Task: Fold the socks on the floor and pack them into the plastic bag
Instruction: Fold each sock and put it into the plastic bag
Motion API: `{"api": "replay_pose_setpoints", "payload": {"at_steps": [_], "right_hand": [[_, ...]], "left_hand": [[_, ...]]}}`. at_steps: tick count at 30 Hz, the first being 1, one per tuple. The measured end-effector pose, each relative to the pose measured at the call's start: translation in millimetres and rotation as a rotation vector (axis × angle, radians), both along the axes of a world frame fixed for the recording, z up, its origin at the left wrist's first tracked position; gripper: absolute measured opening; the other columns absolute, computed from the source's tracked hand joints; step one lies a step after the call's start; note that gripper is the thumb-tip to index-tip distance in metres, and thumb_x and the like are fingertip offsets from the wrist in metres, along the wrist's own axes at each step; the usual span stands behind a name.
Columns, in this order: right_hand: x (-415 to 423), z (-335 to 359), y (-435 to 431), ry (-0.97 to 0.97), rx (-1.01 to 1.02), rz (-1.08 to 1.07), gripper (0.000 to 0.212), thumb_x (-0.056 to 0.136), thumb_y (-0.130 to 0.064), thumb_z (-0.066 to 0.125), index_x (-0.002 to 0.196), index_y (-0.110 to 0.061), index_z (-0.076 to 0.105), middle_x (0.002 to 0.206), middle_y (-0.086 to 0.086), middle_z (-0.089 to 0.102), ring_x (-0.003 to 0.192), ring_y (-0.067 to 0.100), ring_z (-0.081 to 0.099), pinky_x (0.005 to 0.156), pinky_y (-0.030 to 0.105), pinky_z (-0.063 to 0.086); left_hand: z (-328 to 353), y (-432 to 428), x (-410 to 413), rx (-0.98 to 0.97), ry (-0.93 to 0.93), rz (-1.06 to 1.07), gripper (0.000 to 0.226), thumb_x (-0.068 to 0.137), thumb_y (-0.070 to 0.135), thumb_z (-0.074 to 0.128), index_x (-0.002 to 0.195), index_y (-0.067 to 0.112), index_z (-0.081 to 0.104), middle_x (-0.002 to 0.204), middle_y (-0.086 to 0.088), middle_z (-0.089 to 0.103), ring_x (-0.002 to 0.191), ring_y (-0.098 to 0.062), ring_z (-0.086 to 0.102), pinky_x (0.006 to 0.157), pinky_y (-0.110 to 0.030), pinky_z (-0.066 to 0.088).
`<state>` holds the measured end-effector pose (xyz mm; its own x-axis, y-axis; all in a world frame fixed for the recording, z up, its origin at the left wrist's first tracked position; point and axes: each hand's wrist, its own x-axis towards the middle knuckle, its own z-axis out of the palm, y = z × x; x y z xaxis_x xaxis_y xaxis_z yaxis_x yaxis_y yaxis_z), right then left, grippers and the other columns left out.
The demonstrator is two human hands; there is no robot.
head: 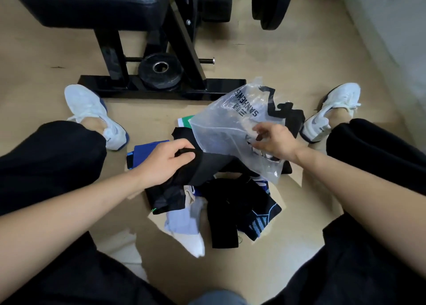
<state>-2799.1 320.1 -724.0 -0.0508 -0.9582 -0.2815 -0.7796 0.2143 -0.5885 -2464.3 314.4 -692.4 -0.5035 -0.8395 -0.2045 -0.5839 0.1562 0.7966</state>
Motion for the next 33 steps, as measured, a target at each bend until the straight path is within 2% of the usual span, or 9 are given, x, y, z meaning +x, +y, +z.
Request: {"api": "replay_pose_setpoints", "payload": {"at_steps": [6,10,14,19,21,25,29,31,33], "right_hand": [[51.4,52.6,44.5,-0.321,0.014,0.289,0.055,0.080,-0.030,0.083,0.130,-0.021,0.061,0.122,-0.013,0.064,0.113,-0.005,0.058,0.095,0.007,0.039],[68.6,41.0,59.6,-0.322,0.039,0.289,0.059,0.081,-0.030,0.082,0.134,-0.021,0.058,0.122,-0.005,0.064,0.116,0.006,0.058,0.108,0.027,0.043],[79.6,28.5,52.6,-0.240,0.011,0.298,0.061,0.079,-0.034,0.083,0.134,-0.030,0.056,0.116,0.001,0.049,0.120,0.017,0.044,0.109,0.030,0.033],[97.7,16.7,45.4,-0.483,0.081,0.254,0.011,0.083,-0.008,0.079,0.087,-0.008,0.069,0.092,0.016,0.068,0.090,0.019,0.063,0.085,0.042,0.050],[93.6,14.0,45.1,-0.505,0.090,0.264,0.015,0.084,-0.004,0.077,0.087,0.006,0.066,0.087,0.022,0.068,0.080,0.019,0.064,0.080,0.040,0.052],[76.8,18.8,46.5,-0.388,0.131,0.304,0.014,0.082,-0.017,0.081,0.080,-0.012,0.068,0.082,0.014,0.068,0.078,0.034,0.064,0.073,0.046,0.052],[57.5,32.9,47.1,-0.320,0.161,0.293,0.028,0.084,-0.019,0.079,0.066,-0.033,0.064,0.061,-0.015,0.056,0.056,0.002,0.048,0.058,0.013,0.037],[45.0,37.4,43.3,-0.324,0.152,0.210,0.017,0.085,-0.018,0.079,0.073,-0.021,0.066,0.063,-0.009,0.058,0.056,0.004,0.050,0.058,0.016,0.043],[33.3,42.2,38.2,-0.351,0.128,0.111,0.014,0.085,-0.016,0.078,0.081,-0.008,0.068,0.070,0.010,0.064,0.061,0.015,0.060,0.060,0.034,0.056]], "left_hand": [[42.1,8.9,2.3,0.019,0.064,-0.068,0.018,0.099,0.016,0.061,0.093,0.032,0.068,0.076,0.018,0.064,0.067,-0.001,0.052,0.065,-0.016,0.040],[59.4,10.2,8.8,0.076,0.196,-0.021,0.015,0.087,0.039,0.061,0.096,0.031,0.071,0.095,-0.003,0.070,0.093,-0.031,0.061,0.090,-0.043,0.048],[68.8,9.8,12.6,0.072,0.257,0.010,0.017,0.080,0.043,0.059,0.089,0.035,0.070,0.087,0.013,0.067,0.086,-0.013,0.058,0.086,-0.038,0.043],[76.7,3.2,20.1,0.059,0.252,0.089,0.013,0.091,0.023,0.058,0.093,0.019,0.070,0.087,0.010,0.069,0.085,-0.008,0.060,0.082,-0.030,0.045],[75.6,-3.6,28.4,0.032,0.217,0.182,0.014,0.091,0.027,0.058,0.091,0.027,0.072,0.090,0.007,0.071,0.088,-0.011,0.062,0.086,-0.037,0.047],[72.3,-17.8,41.3,-0.032,0.150,0.379,0.014,0.094,0.032,0.058,0.091,0.033,0.072,0.095,0.007,0.073,0.098,-0.016,0.066,0.096,-0.046,0.050],[67.2,-27.6,44.5,-0.025,0.080,0.486,0.018,0.094,0.034,0.058,0.102,0.026,0.072,0.102,0.003,0.074,0.104,-0.020,0.067,0.099,-0.053,0.051],[61.9,-30.5,44.1,0.007,0.058,0.519,0.015,0.096,0.032,0.059,0.103,0.026,0.072,0.103,0.001,0.074,0.105,-0.022,0.067,0.099,-0.053,0.051],[55.6,-31.3,43.3,0.031,0.037,0.529,0.012,0.098,0.027,0.060,0.100,0.026,0.071,0.103,0.000,0.074,0.105,-0.024,0.067,0.098,-0.048,0.053]]}}
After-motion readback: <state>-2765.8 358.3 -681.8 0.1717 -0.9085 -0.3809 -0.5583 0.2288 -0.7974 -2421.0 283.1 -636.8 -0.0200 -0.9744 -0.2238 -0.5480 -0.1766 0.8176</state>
